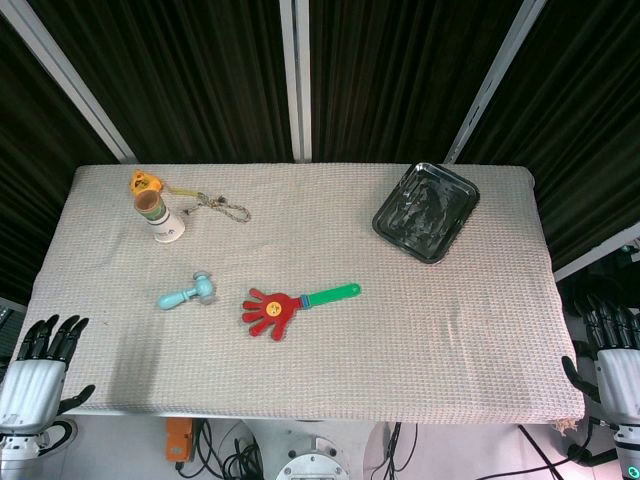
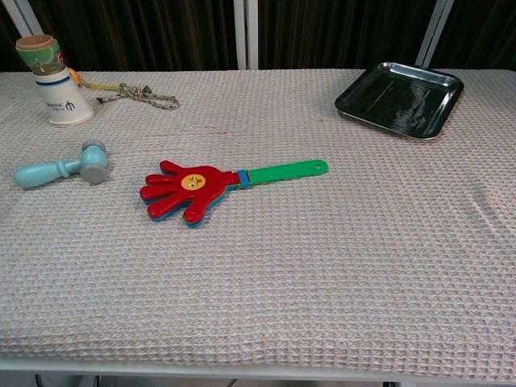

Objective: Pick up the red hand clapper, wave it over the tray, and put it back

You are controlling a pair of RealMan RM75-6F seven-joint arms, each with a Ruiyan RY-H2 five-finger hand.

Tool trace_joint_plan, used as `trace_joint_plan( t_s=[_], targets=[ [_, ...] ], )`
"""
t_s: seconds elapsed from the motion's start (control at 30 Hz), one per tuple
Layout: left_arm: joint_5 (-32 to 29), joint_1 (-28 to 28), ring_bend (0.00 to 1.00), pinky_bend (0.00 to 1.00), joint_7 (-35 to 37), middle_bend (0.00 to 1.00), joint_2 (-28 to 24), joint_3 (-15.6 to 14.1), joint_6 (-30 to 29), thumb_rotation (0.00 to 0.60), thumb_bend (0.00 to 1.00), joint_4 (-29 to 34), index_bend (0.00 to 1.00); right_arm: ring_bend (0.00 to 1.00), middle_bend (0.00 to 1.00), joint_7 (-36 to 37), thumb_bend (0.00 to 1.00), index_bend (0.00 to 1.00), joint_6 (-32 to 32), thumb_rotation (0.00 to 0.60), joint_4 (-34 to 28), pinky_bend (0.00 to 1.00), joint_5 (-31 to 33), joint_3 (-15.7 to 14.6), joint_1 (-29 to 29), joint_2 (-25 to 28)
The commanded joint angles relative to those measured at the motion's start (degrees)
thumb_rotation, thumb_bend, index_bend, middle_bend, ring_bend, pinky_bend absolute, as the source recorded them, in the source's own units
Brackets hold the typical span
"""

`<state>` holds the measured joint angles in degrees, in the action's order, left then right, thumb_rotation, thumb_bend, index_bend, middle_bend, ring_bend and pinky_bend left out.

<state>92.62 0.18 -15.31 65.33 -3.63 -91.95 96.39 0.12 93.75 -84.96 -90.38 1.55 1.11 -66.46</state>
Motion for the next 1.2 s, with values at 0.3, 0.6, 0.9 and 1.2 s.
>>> trace_joint_plan(
  t_s=[0.3, 0.6, 0.9, 1.2],
  targets=[
    [0.96, -0.29, 0.00, 0.09, 2.26, 0.10, 0.45, 0.77, 0.21, 0.600, 0.08, -1.17, 0.10, 0.00, 0.00, -0.71, 0.24, 0.00, -1.74, 0.600, -0.79, 0.00, 0.44, 0.23, -0.57, 0.22],
    [0.24, -0.11, 0.00, 0.08, 3.04, 0.10, -0.08, 1.16, 0.58, 0.600, 0.08, -0.81, 0.10, 0.00, 0.00, -1.08, 0.24, 0.00, -5.14, 0.600, -3.16, 0.00, 1.23, 0.94, -2.47, 1.66],
    [-0.71, 0.25, 0.00, 0.08, 3.47, 0.10, 0.37, 1.49, 0.88, 0.600, 0.08, -1.92, 0.10, 0.00, 0.00, -9.58, 0.23, 0.00, -11.17, 0.600, -11.65, 0.00, -1.87, 3.10, -9.13, 3.27],
    [-0.42, 0.88, 0.00, 0.09, 4.42, 0.10, 0.18, 1.44, 0.15, 0.600, 0.08, -1.63, 0.10, 0.00, 0.00, -23.37, 0.22, 0.00, -30.81, 0.600, -22.98, 0.00, 7.63, 8.80, -23.23, 0.22]
  ],
)
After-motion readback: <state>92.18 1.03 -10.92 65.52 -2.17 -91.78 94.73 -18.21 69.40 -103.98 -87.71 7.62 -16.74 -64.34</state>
